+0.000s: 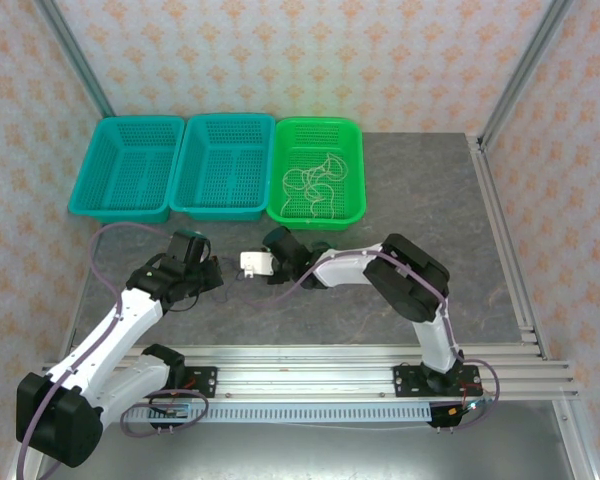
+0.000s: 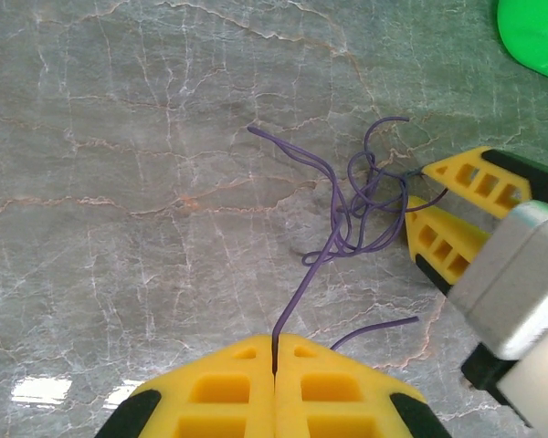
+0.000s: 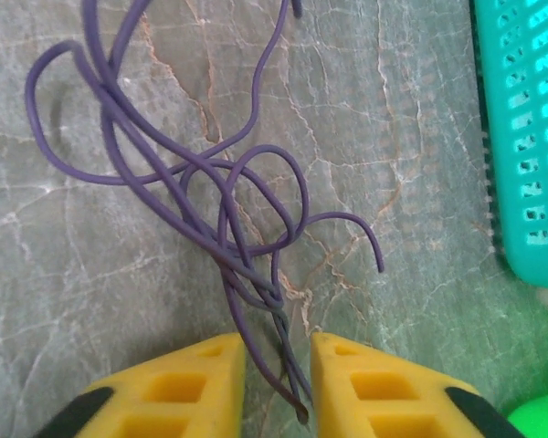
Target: Untangle the cables
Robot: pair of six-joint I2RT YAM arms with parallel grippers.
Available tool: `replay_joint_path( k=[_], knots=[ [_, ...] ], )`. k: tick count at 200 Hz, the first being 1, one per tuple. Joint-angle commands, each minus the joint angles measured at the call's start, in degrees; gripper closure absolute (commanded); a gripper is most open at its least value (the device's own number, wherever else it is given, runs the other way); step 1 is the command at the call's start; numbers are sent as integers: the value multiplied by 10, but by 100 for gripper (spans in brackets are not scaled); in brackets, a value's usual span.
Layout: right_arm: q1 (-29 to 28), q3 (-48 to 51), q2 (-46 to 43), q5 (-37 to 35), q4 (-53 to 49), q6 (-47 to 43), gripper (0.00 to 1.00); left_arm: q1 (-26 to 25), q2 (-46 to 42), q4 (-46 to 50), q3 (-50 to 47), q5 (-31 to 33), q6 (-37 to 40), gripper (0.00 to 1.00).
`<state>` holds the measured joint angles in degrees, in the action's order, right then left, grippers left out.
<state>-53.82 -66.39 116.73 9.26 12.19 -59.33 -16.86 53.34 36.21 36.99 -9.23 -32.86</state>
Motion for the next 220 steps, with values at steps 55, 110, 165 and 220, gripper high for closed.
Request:
replay_joint_path(
  k=[55, 110, 165, 220],
  knots=[
    [8, 70, -62, -16, 66, 72, 100, 3, -6, 59, 2, 99, -21, 100],
    [16, 188, -194, -170, 133, 272, 100, 3, -15, 71, -6, 129, -57, 100],
    [108, 308, -348, -284, 179, 566, 100, 3, -13, 62, 3, 109, -56, 100],
    [235, 356, -486, -334, 66, 794, 100, 3, -16, 74, 7, 123, -73, 100]
  ],
)
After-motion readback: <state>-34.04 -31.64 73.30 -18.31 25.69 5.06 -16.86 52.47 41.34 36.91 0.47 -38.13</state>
